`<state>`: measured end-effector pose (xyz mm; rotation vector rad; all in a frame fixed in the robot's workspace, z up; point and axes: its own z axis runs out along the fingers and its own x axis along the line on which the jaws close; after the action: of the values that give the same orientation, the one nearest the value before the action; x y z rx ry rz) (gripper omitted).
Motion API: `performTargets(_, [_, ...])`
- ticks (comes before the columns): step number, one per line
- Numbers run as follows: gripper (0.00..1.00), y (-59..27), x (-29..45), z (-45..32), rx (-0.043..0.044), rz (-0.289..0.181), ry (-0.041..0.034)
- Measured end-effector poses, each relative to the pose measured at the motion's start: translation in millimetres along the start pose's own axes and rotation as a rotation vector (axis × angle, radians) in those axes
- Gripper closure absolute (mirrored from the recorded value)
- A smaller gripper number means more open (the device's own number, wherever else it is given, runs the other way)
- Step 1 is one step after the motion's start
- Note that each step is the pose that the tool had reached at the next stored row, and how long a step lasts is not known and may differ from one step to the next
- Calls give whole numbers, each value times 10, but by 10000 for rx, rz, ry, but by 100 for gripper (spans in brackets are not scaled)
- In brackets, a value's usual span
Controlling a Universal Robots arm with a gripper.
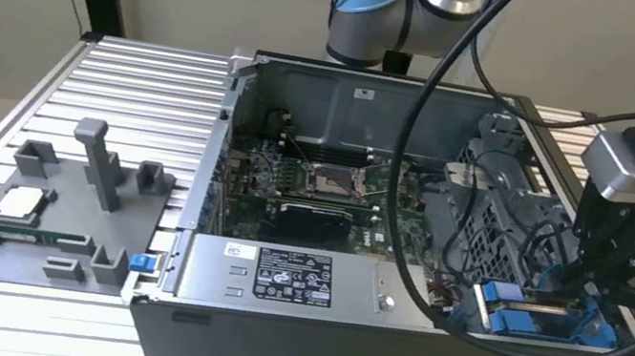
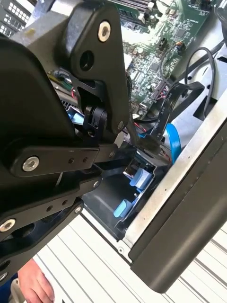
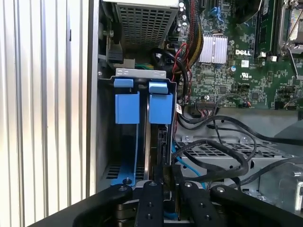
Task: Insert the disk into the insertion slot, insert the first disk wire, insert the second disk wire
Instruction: 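Insert the first disk wire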
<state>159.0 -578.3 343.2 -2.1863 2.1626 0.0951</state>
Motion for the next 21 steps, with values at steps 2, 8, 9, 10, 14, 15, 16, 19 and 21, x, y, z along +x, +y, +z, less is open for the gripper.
performTargets(2, [100, 0, 0, 4, 1, 8, -1])
performTargets(8, [100, 0, 2, 22, 44, 6, 3])
performTargets(9, [100, 0, 2, 24, 50, 5, 4])
performTargets(10, [100, 0, 2, 25, 57, 5, 4])
performTargets(14, [100, 0, -2, 29, 65, 29, 0])
performTargets(15, [100, 0, -4, 29, 66, 40, 0])
performTargets(16, [100, 0, -7, 29, 67, 47, 1])
performTargets(19, [100, 0, -11, 33, 72, 65, 2])
performTargets(21, [100, 0, -11, 46, 78, 80, 2])
